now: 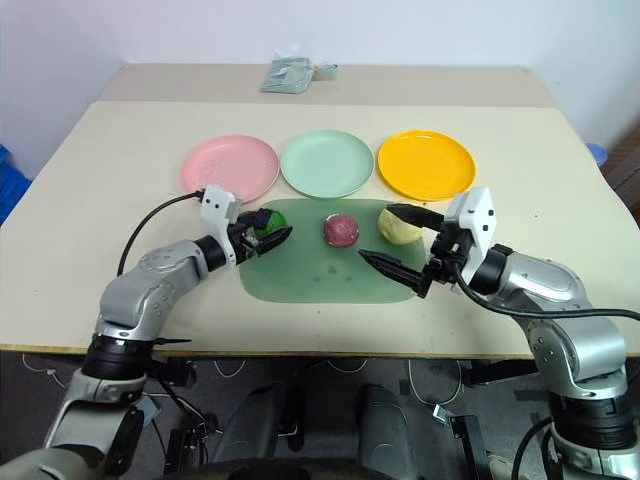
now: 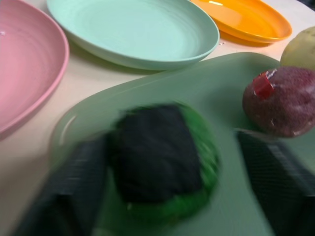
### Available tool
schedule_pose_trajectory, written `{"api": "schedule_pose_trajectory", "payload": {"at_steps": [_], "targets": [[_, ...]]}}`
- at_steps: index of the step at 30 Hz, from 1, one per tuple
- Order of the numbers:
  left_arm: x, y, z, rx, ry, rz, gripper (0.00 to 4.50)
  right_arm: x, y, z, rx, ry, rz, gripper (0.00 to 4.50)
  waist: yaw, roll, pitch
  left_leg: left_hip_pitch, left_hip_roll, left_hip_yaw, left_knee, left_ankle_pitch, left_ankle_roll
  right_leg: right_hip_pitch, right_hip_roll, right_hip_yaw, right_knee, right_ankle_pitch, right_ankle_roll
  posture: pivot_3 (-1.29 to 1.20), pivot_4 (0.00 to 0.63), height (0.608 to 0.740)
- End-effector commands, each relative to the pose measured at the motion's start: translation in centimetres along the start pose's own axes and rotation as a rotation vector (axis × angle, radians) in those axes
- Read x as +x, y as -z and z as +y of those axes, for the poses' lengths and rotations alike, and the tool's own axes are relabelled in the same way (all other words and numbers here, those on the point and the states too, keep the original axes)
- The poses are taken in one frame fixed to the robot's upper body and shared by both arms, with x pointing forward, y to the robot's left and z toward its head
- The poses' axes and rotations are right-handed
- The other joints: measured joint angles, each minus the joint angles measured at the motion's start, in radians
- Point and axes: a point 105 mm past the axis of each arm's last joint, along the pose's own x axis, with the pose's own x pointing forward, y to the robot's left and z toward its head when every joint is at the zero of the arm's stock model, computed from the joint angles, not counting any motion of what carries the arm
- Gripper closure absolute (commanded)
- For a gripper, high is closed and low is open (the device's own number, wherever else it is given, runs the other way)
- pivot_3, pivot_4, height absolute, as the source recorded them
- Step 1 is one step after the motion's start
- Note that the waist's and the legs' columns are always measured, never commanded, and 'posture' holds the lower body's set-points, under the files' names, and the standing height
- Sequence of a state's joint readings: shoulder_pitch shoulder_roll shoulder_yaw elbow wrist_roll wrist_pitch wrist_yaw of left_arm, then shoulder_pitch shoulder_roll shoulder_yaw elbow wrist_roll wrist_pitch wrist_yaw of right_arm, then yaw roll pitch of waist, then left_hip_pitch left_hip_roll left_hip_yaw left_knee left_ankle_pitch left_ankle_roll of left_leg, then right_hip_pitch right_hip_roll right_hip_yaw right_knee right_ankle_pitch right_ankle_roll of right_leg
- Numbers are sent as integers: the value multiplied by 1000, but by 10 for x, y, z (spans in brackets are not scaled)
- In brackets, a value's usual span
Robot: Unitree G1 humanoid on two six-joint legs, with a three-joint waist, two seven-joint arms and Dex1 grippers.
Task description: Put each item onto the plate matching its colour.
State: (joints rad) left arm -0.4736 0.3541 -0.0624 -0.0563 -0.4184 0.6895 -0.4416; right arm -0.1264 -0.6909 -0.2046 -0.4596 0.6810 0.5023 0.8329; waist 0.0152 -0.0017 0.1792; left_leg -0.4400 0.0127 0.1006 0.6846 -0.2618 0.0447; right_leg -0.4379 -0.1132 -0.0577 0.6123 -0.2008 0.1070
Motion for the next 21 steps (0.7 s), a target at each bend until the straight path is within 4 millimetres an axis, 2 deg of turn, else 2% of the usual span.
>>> {"api": "schedule_pose_trajectory", "payload": {"at_steps": [1, 3, 5, 9, 11, 13, 16, 19, 21], "targets": [[5, -22, 5, 55, -29, -52, 2310, -5, -15, 1, -61, 30, -44, 0, 0, 0, 0, 0, 0, 0, 0, 0, 0, 0, 0, 0, 0, 0, 0, 0, 150, 740], [10, -32, 11, 57, -54, -78, 2310, -7, -16, 1, -65, 47, -47, 0, 0, 0, 0, 0, 0, 0, 0, 0, 0, 0, 0, 0, 0, 0, 0, 0, 150, 740], [23, -51, 23, 58, -106, -118, 2310, -9, -18, -2, -69, 73, -56, 0, 8, -1, 1, 0, 0, 0, 0, 0, 0, 0, 0, 0, 0, 0, 0, 0, 150, 740], [60, -95, 35, 45, -128, -186, 2310, -10, -23, -9, -96, 124, -71, 0, 27, -3, 1, -1, -1, 0, 2, 0, 0, 1, 0, 0, 0, 0, 0, 0, 150, 740], [78, -105, 36, 65, -145, -188, 2310, -9, -25, -15, -107, 152, -79, 0, 26, -3, 1, -2, -3, -1, 3, 0, 2, 1, 0, -1, -1, 0, 0, 0, 150, 740], [94, -113, 28, 81, -146, -182, 2310, -8, -26, -21, -118, 181, -82, 0, 25, -3, 1, -2, -4, 0, 3, -2, 4, 1, 0, -1, -2, 0, 1, 0, 150, 740], [107, -109, 18, 89, -138, -156, 2310, -6, -25, -27, -126, 208, -86, 0, 24, -3, 2, -2, -5, 1, 3, -2, 5, 1, -2, -1, -3, 1, 3, 0, 150, 740], [114, -93, 11, 119, -129, -97, 1384, -1, -26, -33, -135, 232, -96, 0, 18, -4, 2, -2, -5, 1, 3, -2, 5, 1, -2, -1, -3, 1, 4, 0, 150, 740], [118, -92, 4, 119, -113, -101, 508, 4, -27, -36, -139, 250, -109, 0, 17, -5, 3, -2, -5, 1, 3, -2, 4, 0, -2, -1, -2, 2, 5, 0, 150, 740]]}}
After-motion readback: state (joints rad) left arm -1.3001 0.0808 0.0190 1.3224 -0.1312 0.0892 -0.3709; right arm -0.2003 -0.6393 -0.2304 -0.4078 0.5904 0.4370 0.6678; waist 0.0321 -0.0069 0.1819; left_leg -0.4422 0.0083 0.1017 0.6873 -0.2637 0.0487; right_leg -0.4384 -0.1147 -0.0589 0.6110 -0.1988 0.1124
